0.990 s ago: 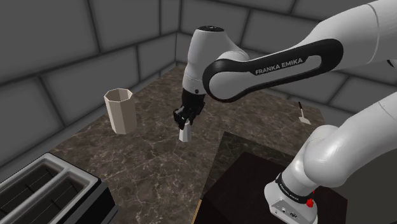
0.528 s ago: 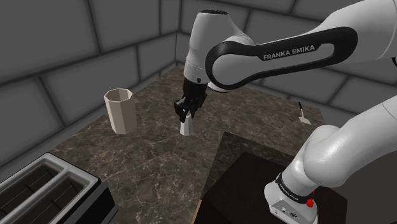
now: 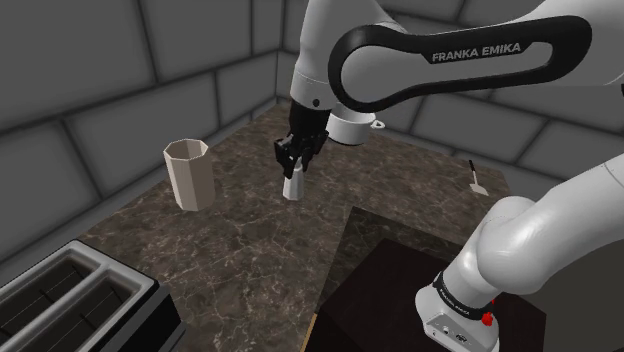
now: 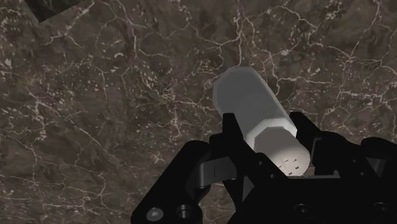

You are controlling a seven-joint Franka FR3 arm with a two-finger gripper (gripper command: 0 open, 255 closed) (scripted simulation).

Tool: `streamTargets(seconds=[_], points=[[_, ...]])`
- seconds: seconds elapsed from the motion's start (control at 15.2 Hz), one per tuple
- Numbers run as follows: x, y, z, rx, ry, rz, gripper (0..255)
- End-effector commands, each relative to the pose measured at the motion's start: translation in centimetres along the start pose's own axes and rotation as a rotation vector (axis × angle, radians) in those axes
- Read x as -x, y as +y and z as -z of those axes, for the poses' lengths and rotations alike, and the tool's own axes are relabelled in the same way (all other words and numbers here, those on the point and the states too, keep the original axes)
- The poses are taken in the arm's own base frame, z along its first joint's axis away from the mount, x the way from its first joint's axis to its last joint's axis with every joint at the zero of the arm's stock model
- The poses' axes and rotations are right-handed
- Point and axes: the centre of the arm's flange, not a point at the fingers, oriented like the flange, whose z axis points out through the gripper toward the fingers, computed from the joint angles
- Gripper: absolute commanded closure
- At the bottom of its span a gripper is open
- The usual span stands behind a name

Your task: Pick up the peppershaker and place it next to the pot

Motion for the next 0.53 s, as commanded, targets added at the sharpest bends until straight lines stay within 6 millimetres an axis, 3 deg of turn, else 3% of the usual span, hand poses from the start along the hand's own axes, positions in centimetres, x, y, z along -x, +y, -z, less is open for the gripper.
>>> streamTargets(seconds=[0.0,0.4,0.46], points=[[-0.2,0.0,1.0,0.0,0.0,0.0,255],[-0.4,-0.2,3.9,0.0,0.0,0.0,255],[-0.7,1.1,3.9,0.0,0.0,0.0,255]])
